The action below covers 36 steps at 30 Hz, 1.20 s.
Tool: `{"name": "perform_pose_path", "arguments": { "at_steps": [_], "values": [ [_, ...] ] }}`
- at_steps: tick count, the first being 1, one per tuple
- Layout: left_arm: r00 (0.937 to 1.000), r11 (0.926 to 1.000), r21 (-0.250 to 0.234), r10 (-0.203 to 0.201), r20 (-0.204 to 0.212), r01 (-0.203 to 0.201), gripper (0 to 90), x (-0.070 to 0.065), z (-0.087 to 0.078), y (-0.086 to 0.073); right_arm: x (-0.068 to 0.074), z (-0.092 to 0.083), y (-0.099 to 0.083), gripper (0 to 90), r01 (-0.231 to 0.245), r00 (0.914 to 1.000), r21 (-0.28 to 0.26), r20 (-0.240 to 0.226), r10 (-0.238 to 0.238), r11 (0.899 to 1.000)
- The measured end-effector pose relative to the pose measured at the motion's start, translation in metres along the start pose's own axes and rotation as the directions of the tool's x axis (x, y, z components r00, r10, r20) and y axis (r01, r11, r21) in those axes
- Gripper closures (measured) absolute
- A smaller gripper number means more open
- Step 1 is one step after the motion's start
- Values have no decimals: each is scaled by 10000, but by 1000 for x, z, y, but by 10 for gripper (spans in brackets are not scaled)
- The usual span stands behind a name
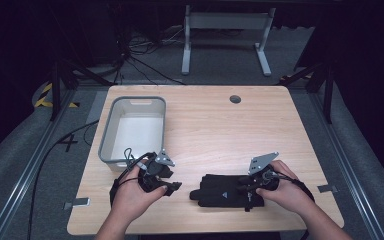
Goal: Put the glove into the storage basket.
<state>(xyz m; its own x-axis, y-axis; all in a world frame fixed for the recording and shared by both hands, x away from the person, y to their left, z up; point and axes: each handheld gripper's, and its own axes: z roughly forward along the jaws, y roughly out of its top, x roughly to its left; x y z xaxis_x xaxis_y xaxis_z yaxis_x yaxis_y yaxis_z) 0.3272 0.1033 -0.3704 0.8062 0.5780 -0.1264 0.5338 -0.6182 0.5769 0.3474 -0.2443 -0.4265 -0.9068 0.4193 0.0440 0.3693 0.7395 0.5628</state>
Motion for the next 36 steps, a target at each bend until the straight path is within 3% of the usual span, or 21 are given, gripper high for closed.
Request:
{"name": "perform_pose_path", "arguments": {
  "at_steps": [3, 9, 14, 19, 24, 31, 36],
  "values": [
    [10000, 10000, -27, -12, -24, 12, 523, 1, -1, 0, 7, -2, 0, 641, -338, 9994, -19, 46, 338, 9994],
    [9999, 9999, -53, -112, -65, 111, 523, 3, -2, -1, 12, -12, 10, 580, -55, 9999, -730, 132, 65, 9973],
    [9999, 9999, -115, -128, -53, 127, 521, 3, -4, -1, 19, -4, 20, 530, -57, 10000, -731, 11, 58, 9973],
    [10000, 10000, -47, -33, -23, 33, 521, 1, -1, 0, 17, -3, 21, 525, -134, 9998, -755, 141, 145, 9971],
    [9995, 9996, 71, 275, 152, -277, 514, -8, 6, 8, 10, -17, 12, 525, -433, 9984, -1048, 319, 469, 9936],
    [9948, 9962, 118, 857, 552, -865, 498, -27, 25, 33, -4, -39, -5, 525, -935, 9905, -1564, 857, 1079, 9832],
    [9839, 9878, 237, 1507, 961, -1537, 491, -40, 50, 56, -14, -51, -20, 525, -1468, 9789, -1863, 1140, 1698, 9715]
  ]
}}
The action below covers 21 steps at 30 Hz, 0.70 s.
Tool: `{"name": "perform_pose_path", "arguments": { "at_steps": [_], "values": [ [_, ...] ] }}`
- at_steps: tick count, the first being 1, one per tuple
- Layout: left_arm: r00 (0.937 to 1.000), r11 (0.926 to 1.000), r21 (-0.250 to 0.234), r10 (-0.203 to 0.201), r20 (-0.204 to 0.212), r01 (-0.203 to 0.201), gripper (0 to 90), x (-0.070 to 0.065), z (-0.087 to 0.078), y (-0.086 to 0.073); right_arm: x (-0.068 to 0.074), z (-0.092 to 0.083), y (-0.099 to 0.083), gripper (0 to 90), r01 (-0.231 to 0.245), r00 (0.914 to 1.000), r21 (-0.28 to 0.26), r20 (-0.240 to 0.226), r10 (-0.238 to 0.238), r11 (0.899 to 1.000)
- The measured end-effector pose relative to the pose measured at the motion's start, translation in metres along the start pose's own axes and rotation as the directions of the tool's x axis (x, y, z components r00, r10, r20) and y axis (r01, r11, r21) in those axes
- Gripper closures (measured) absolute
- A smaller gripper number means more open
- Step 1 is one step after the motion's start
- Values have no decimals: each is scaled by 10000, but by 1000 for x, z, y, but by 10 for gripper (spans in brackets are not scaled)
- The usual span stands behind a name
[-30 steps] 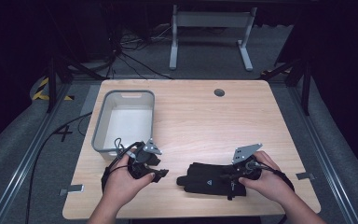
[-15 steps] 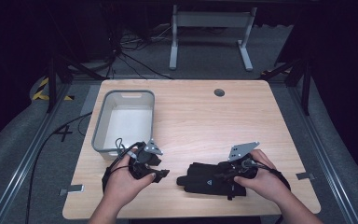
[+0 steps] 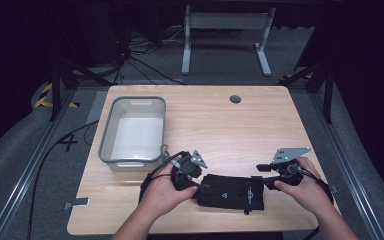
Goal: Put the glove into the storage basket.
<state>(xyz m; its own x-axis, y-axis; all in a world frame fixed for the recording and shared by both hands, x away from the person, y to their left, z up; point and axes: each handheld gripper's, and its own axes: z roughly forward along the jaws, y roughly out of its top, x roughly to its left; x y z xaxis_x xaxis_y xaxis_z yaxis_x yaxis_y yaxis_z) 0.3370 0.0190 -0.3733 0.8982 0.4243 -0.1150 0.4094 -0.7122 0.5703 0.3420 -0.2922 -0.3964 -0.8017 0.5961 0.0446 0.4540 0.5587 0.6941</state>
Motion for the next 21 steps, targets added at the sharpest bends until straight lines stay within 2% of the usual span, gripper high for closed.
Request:
{"name": "perform_pose_path", "arguments": {
  "at_steps": [3, 8, 13, 15, 18, 21],
  "values": [
    [9993, 9996, 18, 281, 251, -281, 476, -3, 15, 13, -6, -6, -7, 525, -312, 9994, -133, 160, 314, 9994],
    [9964, 9978, 67, 661, 525, -665, 466, -11, 38, 29, -12, -14, -14, 525, -575, 9978, -253, 317, 583, 9980],
    [9900, 9917, 260, 1242, 663, -1261, 444, -17, 61, 40, -12, -17, -18, 523, -672, 9969, -313, 376, 684, 9972],
    [9875, 9900, 373, 1327, 848, -1362, 443, -19, 68, 42, -12, -17, -19, 521, -706, 9968, -342, 359, 718, 9969],
    [9813, 9824, 557, 1731, 846, -1781, 427, -21, 76, 41, -11, -18, -20, 515, -724, 9966, -363, 366, 737, 9967],
    [9791, 9792, 602, 1891, 745, -1937, 404, -21, 85, 38, -11, -18, -20, 509, -714, 9969, -414, 288, 726, 9966]
  ]
}}
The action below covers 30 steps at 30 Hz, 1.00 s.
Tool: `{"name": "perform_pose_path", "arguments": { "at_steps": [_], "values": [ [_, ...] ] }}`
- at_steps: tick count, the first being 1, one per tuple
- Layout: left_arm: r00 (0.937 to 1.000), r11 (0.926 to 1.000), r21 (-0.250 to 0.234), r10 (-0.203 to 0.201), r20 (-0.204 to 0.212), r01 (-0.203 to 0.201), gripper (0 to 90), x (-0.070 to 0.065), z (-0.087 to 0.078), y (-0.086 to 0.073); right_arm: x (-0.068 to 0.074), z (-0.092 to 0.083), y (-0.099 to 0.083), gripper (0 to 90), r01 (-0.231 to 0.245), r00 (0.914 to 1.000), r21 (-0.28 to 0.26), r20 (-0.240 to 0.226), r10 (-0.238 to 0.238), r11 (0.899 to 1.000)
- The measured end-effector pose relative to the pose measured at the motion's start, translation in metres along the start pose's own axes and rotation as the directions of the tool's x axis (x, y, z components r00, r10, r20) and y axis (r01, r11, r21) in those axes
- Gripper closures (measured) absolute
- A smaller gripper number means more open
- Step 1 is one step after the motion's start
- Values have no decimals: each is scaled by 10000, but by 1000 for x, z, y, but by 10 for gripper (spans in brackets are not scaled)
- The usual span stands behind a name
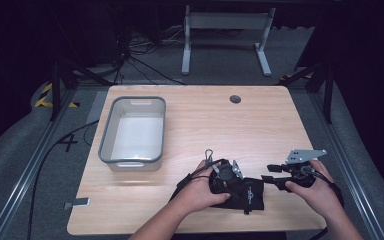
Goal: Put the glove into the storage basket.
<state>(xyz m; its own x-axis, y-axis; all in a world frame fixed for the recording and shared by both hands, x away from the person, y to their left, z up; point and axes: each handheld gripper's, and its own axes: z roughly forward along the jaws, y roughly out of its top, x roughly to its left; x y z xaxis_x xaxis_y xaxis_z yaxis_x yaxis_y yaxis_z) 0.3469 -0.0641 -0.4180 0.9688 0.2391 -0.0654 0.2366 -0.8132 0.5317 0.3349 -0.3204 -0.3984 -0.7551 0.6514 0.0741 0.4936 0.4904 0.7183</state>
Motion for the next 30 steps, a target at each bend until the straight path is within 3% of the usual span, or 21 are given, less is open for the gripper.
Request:
{"name": "perform_pose_path", "arguments": {
  "at_steps": [3, 11, 16, 25, 30],
  "values": [
    [10000, 9998, 210, -2, 83, 0, 370, 0, 7, -2, 1, 1, 0, 504, 21, 10000, -15, -59, -21, 10000],
    [9994, 9998, 119, -167, -311, 171, 341, 4, 13, -1, 4, 5, 1, 501, 100, 9998, 9, -184, -100, 9999],
    [9994, 9988, 397, -279, -190, 286, 271, 5, 22, -2, 5, 7, 1, 498, 102, 9996, 16, -281, -102, 9999],
    [9975, 9986, 334, 417, -572, -398, 223, -2, 28, -5, 8, 10, 2, 498, 177, 9991, 70, -385, -174, 9998],
    [9972, 9988, 307, 404, -626, -385, 226, -3, 29, -6, 9, 11, 3, 499, 183, 9990, 74, -412, -180, 9998]
  ]
}}
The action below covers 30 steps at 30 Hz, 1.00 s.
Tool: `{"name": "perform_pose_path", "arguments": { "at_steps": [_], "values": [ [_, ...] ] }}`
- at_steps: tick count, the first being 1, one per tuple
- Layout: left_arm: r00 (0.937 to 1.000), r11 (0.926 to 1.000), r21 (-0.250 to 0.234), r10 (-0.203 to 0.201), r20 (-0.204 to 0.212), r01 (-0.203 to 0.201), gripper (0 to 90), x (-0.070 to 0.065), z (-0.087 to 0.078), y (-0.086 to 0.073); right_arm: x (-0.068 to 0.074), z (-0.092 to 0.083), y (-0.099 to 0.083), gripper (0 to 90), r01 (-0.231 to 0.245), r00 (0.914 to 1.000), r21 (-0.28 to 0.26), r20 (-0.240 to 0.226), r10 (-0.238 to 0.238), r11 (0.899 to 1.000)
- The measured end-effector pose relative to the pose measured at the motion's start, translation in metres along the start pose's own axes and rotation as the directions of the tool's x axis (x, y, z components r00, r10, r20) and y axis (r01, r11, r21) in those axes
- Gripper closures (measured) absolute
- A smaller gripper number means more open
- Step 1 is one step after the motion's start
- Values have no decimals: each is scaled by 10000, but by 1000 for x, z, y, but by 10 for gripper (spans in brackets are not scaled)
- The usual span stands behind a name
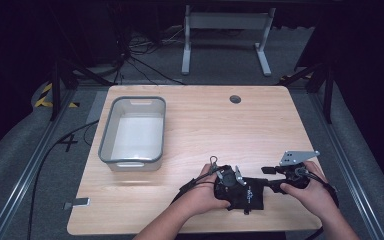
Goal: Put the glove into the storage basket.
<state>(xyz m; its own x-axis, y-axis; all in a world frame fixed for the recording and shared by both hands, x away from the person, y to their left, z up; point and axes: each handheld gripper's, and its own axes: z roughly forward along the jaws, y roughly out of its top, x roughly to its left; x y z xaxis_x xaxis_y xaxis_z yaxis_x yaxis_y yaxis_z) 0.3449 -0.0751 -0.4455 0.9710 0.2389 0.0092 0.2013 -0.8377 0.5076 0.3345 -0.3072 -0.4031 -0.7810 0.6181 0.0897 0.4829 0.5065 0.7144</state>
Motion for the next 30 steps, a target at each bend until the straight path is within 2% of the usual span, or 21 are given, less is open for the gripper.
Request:
{"name": "perform_pose_path", "arguments": {
  "at_steps": [2, 8, 13, 18, 22, 30],
  "values": [
    [10000, 10000, -17, 78, -42, -78, 234, 1, 0, 0, 0, 0, 0, 499, -7, 10000, -8, 2, 7, 10000],
    [10000, 10000, 35, -35, -77, 35, 304, 4, -2, 0, 0, -1, 0, 500, 6, 10000, -53, -6, -6, 10000],
    [9989, 9993, -13, -365, -305, 365, 365, 4, -3, 0, 0, -4, 0, 504, -7, 10000, -152, 16, 8, 9999],
    [9968, 9985, -103, -540, -590, 535, 494, 6, -4, 0, 0, -4, 0, 506, 31, 10000, -184, 0, -31, 9998],
    [9952, 9972, -204, -726, -653, 715, 574, 8, -5, -2, 1, -3, 1, 508, 50, 10000, -161, 14, -50, 9999],
    [9910, 9927, -100, -1207, -585, 1203, 643, 11, -7, 0, 0, -3, 0, 509, 37, 10000, -173, 23, -37, 9998]
  ]
}}
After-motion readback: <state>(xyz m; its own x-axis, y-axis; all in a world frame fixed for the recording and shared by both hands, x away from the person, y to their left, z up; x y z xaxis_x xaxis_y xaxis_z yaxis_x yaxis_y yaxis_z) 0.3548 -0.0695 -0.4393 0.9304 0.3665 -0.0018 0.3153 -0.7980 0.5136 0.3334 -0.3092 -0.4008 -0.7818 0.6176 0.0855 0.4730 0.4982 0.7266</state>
